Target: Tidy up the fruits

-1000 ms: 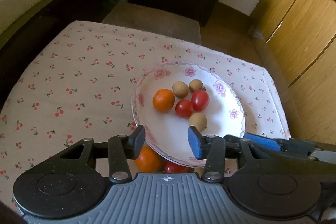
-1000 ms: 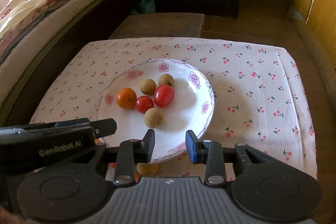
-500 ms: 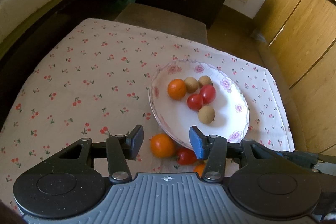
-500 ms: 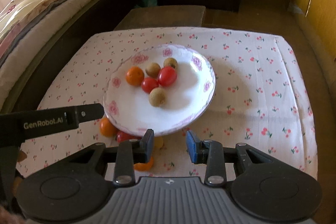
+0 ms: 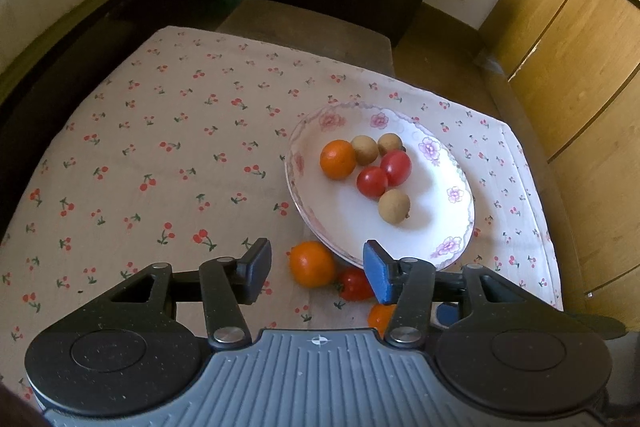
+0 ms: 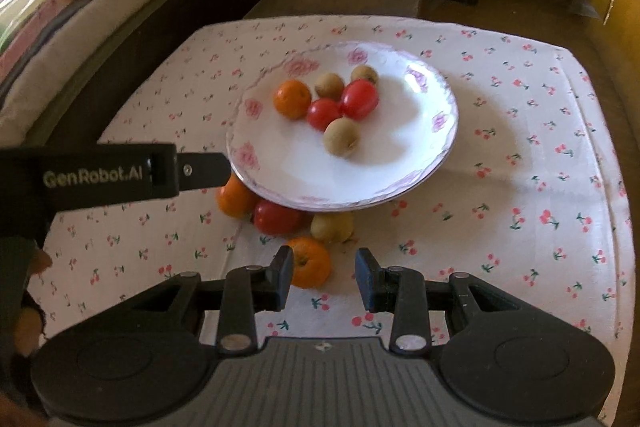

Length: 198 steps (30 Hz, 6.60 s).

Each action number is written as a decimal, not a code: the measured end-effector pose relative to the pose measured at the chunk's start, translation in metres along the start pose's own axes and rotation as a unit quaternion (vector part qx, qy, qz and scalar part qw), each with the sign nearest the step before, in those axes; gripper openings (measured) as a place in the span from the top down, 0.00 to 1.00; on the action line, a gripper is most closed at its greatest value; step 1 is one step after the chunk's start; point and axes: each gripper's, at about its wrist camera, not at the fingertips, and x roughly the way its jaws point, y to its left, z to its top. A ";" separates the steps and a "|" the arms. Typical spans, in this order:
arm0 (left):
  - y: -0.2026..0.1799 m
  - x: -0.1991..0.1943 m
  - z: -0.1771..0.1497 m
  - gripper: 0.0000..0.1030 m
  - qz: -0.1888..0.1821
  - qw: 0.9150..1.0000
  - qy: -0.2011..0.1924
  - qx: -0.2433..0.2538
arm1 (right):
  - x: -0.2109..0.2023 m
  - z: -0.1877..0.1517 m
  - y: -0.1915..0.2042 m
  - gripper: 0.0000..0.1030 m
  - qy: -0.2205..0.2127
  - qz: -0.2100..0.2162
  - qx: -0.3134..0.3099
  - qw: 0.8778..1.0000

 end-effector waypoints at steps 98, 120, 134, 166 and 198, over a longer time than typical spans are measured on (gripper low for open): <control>0.026 0.015 -0.040 0.61 0.014 0.998 0.030 0.062 | -0.008 -0.030 -0.013 0.67 0.013 0.003 -0.012 1.000; 0.027 0.003 -0.041 0.41 -0.025 1.000 0.008 0.013 | -0.002 -0.038 -0.011 0.65 0.022 -0.011 -0.021 0.999; 0.022 0.013 -0.032 0.39 -0.036 0.999 -0.002 -0.029 | -0.005 -0.041 -0.016 0.64 0.016 -0.003 -0.004 1.000; 0.002 0.038 -0.017 0.39 -0.108 0.973 0.049 0.200 | -0.007 -0.042 -0.020 0.63 0.017 0.010 0.006 1.000; -0.040 0.007 -0.078 0.38 -0.066 0.957 0.018 0.281 | -0.018 -0.052 -0.031 0.67 0.020 -0.019 -0.010 1.000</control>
